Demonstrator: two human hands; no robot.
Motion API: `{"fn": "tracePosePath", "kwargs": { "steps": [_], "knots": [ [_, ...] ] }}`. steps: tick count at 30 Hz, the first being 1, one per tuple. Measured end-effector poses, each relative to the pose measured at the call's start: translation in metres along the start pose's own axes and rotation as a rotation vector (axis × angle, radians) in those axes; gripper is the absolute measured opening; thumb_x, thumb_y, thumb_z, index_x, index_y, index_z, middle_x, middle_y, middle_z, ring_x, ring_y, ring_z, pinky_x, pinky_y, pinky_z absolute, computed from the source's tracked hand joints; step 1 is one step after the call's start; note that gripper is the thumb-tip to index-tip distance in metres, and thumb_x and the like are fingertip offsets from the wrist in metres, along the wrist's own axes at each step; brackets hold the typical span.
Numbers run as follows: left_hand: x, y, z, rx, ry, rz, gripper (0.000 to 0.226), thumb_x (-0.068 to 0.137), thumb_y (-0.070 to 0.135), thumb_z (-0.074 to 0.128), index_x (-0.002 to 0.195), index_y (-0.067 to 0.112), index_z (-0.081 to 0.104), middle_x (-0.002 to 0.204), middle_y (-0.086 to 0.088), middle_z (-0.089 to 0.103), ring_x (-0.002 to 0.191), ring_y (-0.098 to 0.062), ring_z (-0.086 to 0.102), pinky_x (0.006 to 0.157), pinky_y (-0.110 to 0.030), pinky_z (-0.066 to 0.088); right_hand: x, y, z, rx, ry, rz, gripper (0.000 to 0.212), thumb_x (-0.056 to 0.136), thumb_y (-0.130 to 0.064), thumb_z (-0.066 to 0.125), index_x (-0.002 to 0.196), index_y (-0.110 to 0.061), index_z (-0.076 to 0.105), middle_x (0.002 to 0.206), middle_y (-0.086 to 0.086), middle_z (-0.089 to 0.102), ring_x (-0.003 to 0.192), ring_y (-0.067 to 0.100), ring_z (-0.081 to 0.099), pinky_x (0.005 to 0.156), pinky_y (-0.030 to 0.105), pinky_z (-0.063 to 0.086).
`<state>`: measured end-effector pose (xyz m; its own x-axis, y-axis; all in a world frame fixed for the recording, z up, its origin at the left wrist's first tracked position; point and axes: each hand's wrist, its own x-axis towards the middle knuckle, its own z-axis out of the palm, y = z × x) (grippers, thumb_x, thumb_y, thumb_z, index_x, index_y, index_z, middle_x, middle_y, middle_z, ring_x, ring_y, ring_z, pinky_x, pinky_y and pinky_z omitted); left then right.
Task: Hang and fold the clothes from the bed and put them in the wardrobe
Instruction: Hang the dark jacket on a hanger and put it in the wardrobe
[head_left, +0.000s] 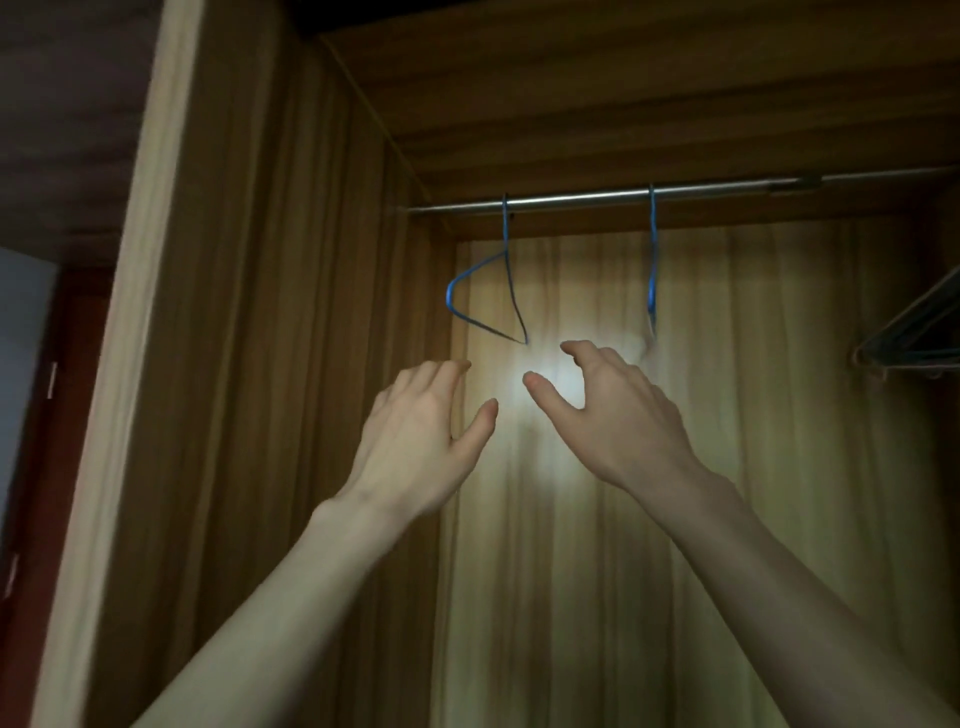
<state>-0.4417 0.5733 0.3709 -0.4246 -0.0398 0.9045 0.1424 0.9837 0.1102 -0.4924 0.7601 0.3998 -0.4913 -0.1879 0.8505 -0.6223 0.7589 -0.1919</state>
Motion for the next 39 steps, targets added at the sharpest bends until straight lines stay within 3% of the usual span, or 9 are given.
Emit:
{"fn": "tracePosePath", "kwargs": {
  "steps": [6, 10, 16, 20, 22, 24, 28, 34, 39],
  "knots": [
    [0.041, -0.015, -0.028, 0.084, 0.043, -0.08, 0.048, 0.103, 0.041, 0.05, 0.145, 0.019, 0.046, 0.139, -0.006, 0.056, 0.128, -0.026, 0.052, 0.103, -0.044, 0.045, 0.042, -0.017, 0.007, 0.079, 0.003, -0.062, 0.066, 0.101, -0.065, 0.042, 0.151, -0.023, 0.044, 0.145, 0.002, 0.056, 0.128, 0.027, 0.055, 0.086, 0.038, 0.041],
    [0.078, -0.018, -0.044, -0.082, 0.13, -0.159, 0.041, 0.101, 0.019, 0.046, 0.141, 0.015, 0.05, 0.135, -0.012, 0.062, 0.124, -0.036, 0.057, 0.101, -0.052, 0.049, 0.07, -0.027, 0.009, 0.181, 0.016, -0.042, 0.069, 0.098, -0.068, 0.043, 0.152, -0.025, 0.045, 0.145, 0.001, 0.057, 0.128, 0.025, 0.056, 0.094, 0.04, 0.049],
    [0.131, 0.012, -0.058, -0.545, 0.11, -0.358, 0.042, 0.106, 0.04, 0.042, 0.13, 0.01, 0.059, 0.118, -0.012, 0.071, 0.113, -0.029, 0.065, 0.105, -0.045, 0.049, 0.092, -0.037, 0.019, 0.23, 0.004, 0.003, 0.064, 0.102, -0.064, 0.042, 0.151, -0.024, 0.045, 0.146, 0.002, 0.057, 0.13, 0.026, 0.055, 0.093, 0.039, 0.046],
    [0.146, 0.032, -0.052, -0.531, -0.125, -0.453, 0.029, 0.105, 0.032, 0.051, 0.112, 0.007, 0.064, 0.091, -0.007, 0.07, 0.077, -0.018, 0.066, 0.073, -0.032, 0.057, 0.095, -0.036, 0.028, 0.256, -0.016, 0.051, 0.063, 0.102, -0.064, 0.04, 0.152, -0.025, 0.044, 0.146, 0.004, 0.057, 0.128, 0.029, 0.057, 0.097, 0.043, 0.049],
    [0.15, 0.038, -0.047, -0.425, -0.205, -0.461, 0.023, 0.105, 0.022, 0.051, 0.113, 0.005, 0.065, 0.082, -0.005, 0.063, 0.061, -0.013, 0.054, 0.054, -0.024, 0.045, 0.093, -0.034, 0.031, 0.251, -0.027, 0.059, 0.064, 0.102, -0.064, 0.04, 0.153, -0.024, 0.043, 0.146, 0.005, 0.056, 0.128, 0.029, 0.057, 0.096, 0.042, 0.049],
    [0.152, 0.042, -0.044, -0.382, -0.219, -0.473, 0.022, 0.105, 0.015, 0.052, 0.116, 0.003, 0.066, 0.081, -0.007, 0.058, 0.059, -0.013, 0.048, 0.05, -0.023, 0.038, 0.09, -0.031, 0.033, 0.245, -0.035, 0.065, 0.064, 0.103, -0.063, 0.04, 0.153, -0.024, 0.042, 0.147, 0.004, 0.056, 0.129, 0.029, 0.056, 0.092, 0.04, 0.046],
    [0.155, 0.039, -0.04, -0.424, -0.103, -0.468, 0.021, 0.107, 0.015, 0.049, 0.12, 0.004, 0.061, 0.082, -0.007, 0.054, 0.087, -0.023, 0.064, 0.056, -0.025, 0.039, 0.086, -0.028, 0.03, 0.245, -0.058, 0.065, 0.06, 0.105, -0.058, 0.039, 0.154, -0.023, 0.042, 0.15, 0.003, 0.053, 0.133, 0.028, 0.052, 0.094, 0.04, 0.043],
    [0.159, 0.027, -0.052, -0.378, -0.041, -0.392, 0.023, 0.106, 0.01, 0.049, 0.12, 0.001, 0.065, 0.108, -0.011, 0.061, 0.101, -0.022, 0.059, 0.082, -0.029, 0.042, 0.082, -0.031, 0.019, 0.252, 0.019, 0.014, 0.049, 0.108, -0.045, 0.038, 0.15, -0.021, 0.045, 0.143, 0.003, 0.058, 0.124, 0.025, 0.058, 0.099, 0.043, 0.05],
    [0.16, 0.025, -0.06, -0.379, -0.022, -0.365, 0.026, 0.106, 0.012, 0.049, 0.124, 0.002, 0.064, 0.112, -0.012, 0.063, 0.1, -0.024, 0.059, 0.083, -0.031, 0.043, 0.081, -0.043, 0.001, 0.255, 0.053, 0.007, 0.046, 0.108, -0.045, 0.037, 0.149, -0.024, 0.045, 0.139, 0.0, 0.06, 0.122, 0.024, 0.058, 0.095, 0.041, 0.049]
  ]
}}
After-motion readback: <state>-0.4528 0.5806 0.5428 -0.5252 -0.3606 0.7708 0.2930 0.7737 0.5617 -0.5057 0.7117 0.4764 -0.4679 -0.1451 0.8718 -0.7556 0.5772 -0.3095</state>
